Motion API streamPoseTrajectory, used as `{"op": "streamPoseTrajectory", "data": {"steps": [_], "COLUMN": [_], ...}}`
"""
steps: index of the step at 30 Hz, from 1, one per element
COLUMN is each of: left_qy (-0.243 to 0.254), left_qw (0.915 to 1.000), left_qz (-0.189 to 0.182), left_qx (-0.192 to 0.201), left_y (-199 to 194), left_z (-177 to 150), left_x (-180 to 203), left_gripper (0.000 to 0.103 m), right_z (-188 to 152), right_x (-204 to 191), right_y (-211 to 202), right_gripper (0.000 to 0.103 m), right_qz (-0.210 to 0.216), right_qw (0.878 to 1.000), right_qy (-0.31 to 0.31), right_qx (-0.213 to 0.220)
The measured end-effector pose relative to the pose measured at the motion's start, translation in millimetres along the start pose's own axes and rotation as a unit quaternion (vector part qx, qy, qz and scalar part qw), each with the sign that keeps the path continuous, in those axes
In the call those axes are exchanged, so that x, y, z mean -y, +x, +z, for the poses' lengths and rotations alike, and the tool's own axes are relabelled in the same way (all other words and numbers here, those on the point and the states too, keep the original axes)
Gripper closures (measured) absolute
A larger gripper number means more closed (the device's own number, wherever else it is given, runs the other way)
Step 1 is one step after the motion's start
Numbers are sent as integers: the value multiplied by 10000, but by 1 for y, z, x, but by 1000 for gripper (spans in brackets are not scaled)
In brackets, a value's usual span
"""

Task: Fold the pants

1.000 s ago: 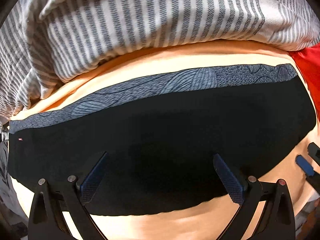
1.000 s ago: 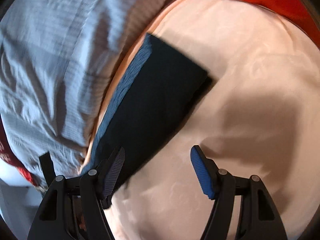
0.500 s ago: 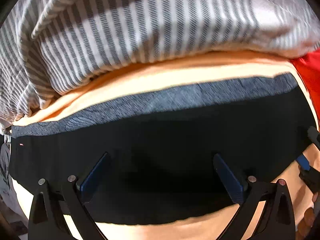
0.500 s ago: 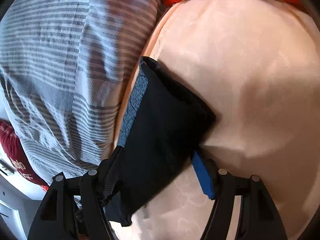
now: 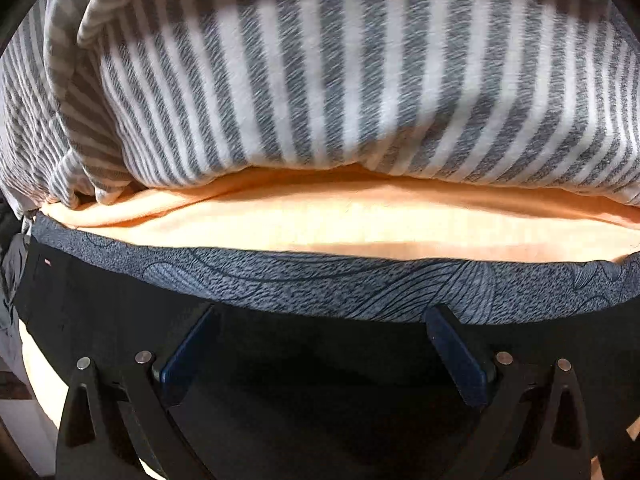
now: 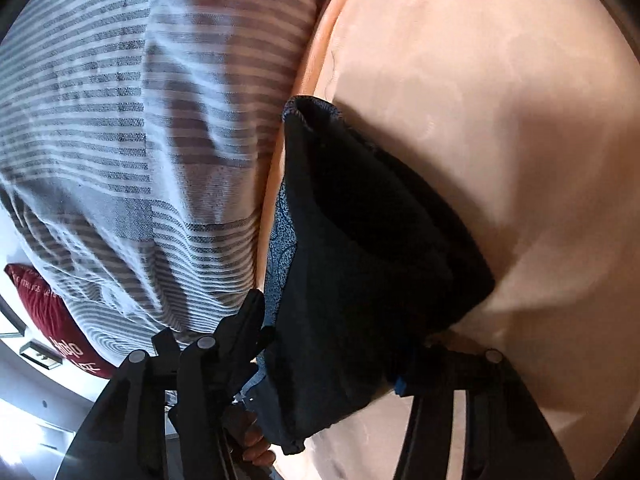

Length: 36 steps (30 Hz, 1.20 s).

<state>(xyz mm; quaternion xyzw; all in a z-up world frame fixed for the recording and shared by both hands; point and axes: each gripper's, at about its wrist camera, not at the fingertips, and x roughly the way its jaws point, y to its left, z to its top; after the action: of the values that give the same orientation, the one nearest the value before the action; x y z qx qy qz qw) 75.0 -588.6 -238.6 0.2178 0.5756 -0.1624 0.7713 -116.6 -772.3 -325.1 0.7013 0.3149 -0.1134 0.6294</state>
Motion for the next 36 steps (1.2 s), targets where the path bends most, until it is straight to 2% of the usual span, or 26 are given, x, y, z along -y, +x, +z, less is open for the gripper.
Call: {"op": "streamPoseTrajectory", "data": {"steps": [3, 5, 7, 8, 10, 16, 21, 27, 31, 36], "left_qy": [182, 389, 429, 320, 295, 286, 184, 65, -280, -698], "left_qw": [9997, 9990, 9986, 9990, 9989, 9989, 9987, 9984, 9982, 9969], "left_qz": [-134, -20, 1, -91, -211, -368, -470, -536, -530, -322], "left_qx": [136, 222, 299, 310, 288, 103, 111, 136, -5, -161], "left_y": [-9, -8, -4, -3, -3, -8, -24, -36, -39, -39], "left_z": [-2, -6, -10, -12, -12, -2, -4, -6, -5, -15], "left_x": [19, 35, 42, 47, 48, 44, 22, -32, -75, -138], "left_gripper": [0, 0, 0, 0, 0, 0, 0, 0, 0, 0], "right_z": [0, 0, 0, -1, -2, -13, -32, -77, -126, -179], "right_x": [-2, -4, -8, -10, -18, -59, -105, -163, -202, -220], "right_y": [3, 3, 3, 2, 0, 0, 3, 24, 61, 118], "right_gripper": [46, 49, 63, 74, 78, 79, 79, 79, 79, 79], "right_qz": [-70, -61, -13, 63, 181, 395, 289, -98, -536, -1095], "right_qw": [9999, 9999, 9998, 9997, 9993, 9963, 9881, 9666, 9384, 9014], "right_qy": [-29, -65, -128, -156, -271, -745, -1490, -2530, -3362, -4080], "right_qx": [-79, -125, -146, -162, -156, -160, -231, -399, -593, -945]}}
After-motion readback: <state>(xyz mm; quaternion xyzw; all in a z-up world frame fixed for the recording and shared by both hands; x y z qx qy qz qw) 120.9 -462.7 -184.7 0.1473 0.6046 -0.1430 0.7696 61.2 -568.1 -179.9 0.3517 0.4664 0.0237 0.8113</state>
